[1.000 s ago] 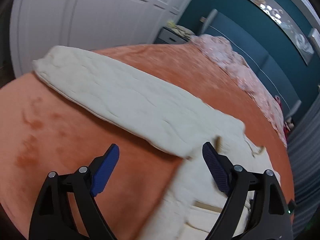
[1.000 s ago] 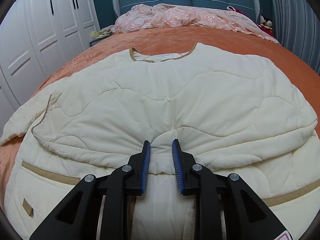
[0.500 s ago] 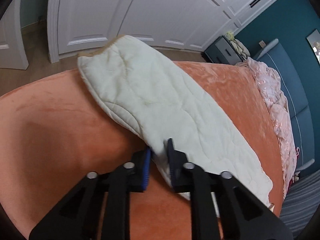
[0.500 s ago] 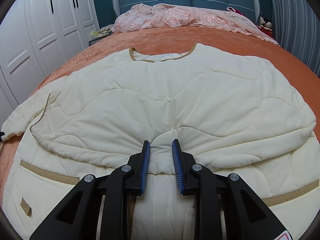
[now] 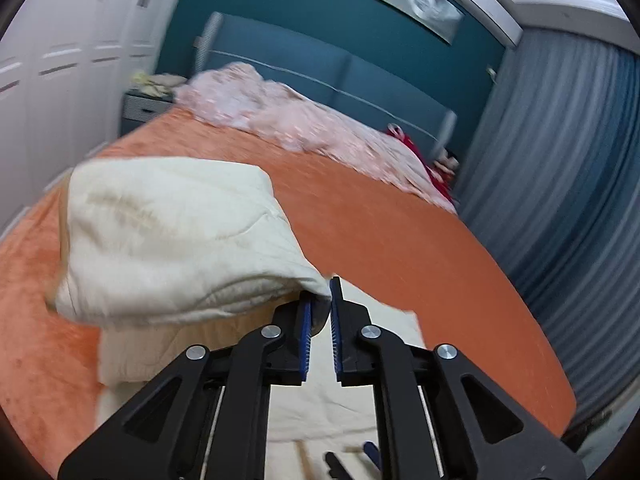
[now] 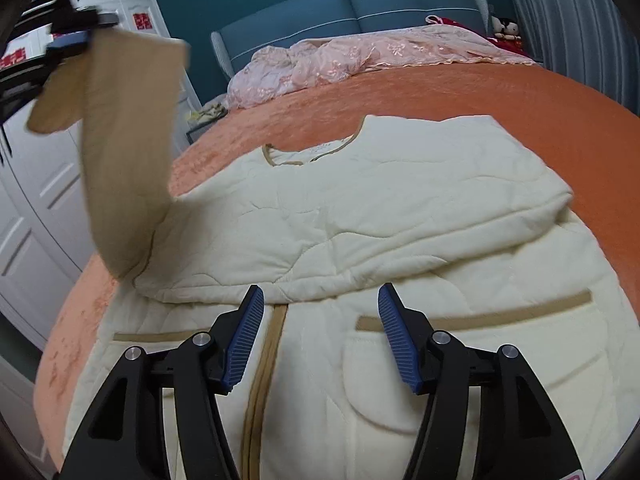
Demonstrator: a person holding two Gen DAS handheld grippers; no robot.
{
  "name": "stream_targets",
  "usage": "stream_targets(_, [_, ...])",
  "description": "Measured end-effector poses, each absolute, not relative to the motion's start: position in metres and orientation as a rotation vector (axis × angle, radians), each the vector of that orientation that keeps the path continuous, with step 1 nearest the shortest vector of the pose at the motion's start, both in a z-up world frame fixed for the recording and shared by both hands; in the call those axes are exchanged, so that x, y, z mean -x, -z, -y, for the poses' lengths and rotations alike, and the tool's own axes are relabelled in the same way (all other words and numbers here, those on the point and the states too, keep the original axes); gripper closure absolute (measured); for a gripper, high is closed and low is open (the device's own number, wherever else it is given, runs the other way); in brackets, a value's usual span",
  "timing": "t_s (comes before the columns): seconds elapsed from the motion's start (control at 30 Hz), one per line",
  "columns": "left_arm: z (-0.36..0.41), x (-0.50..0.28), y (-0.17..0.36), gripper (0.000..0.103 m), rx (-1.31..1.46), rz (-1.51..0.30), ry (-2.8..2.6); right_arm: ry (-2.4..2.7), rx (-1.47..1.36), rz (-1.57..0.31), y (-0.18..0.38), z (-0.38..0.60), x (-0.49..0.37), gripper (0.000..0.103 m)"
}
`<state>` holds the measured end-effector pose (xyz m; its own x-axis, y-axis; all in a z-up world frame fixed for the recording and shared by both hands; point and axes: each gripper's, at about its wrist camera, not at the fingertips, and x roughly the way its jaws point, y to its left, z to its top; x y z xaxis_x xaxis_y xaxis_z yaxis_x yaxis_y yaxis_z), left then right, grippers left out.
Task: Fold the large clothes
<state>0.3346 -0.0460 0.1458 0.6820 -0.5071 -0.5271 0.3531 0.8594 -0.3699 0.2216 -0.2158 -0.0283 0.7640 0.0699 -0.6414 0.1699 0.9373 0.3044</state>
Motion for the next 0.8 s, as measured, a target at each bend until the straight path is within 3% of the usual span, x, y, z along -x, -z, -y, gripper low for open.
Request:
stream_targets(0.1, [0.100, -0.313, -0.092, 0.044, 0.246, -0.801, 0.547, 0.105, -0.388, -0.704, 0.022, 0.241, -0.187, 0.040])
stream_targets(0.27, [0.085, -0.298, -0.028, 0.042, 0.404, -0.944, 0.499, 0.164, -0.382, -0.739, 0.024, 0.275, -0.163, 0.037])
stream_targets(0.6, [-0.055, -0.337, -0.002, 0.042, 0.545, -0.955, 0.142, 0.193, -0.525, -0.749, 0.011, 0.316, -0.238, 0.036])
stream_targets(0.73, [-0.113, -0.347, 0.025, 0.042, 0.759, -0.988, 0.069, 0.281, -0.594, -0.817, 0.027, 0.335, -0.260, 0.036])
stream_targets(0.8, [-0.129, -0.352, 0.037, 0.044, 0.840, -0.993, 0.038, 0.249, -0.595, -0.835, 0.029, 0.332, -0.267, 0.061])
